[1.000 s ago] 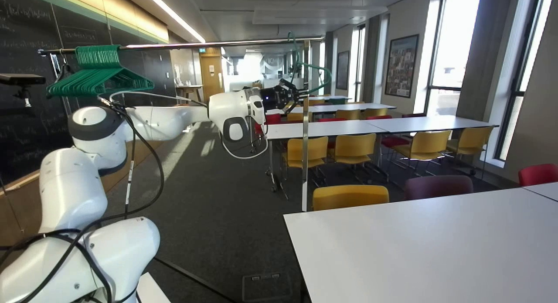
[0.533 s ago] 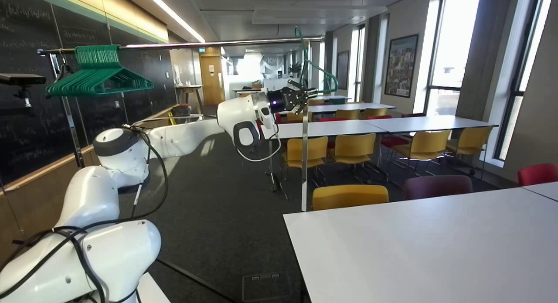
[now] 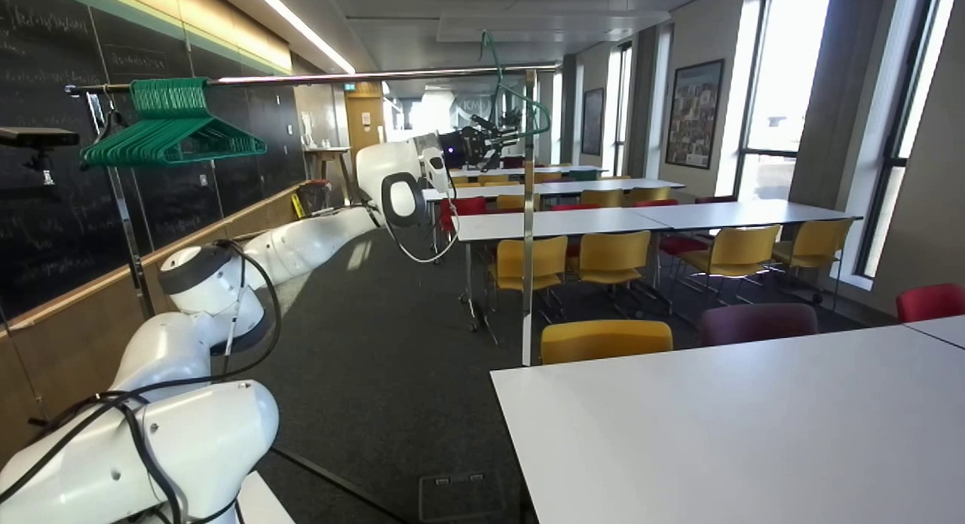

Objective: Hang the coat hanger on the silver rod

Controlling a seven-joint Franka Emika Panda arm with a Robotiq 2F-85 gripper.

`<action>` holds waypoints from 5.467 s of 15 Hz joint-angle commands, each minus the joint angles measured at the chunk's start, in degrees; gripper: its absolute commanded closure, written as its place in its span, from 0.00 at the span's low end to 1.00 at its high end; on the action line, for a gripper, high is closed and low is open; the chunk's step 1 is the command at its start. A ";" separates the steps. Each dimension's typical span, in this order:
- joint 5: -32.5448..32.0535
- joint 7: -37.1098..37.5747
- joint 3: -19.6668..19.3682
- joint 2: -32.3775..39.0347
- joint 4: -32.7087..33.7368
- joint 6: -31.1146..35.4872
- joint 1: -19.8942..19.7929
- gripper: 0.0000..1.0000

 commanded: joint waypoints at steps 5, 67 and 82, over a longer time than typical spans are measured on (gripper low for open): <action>-19.94 20.03 -5.20 -3.15 19.58 -13.98 -5.68 0.98; -41.65 4.79 -17.13 -46.58 -11.63 -9.05 71.78 0.00; -31.07 -0.95 -24.35 -36.82 -10.90 -61.73 59.78 0.00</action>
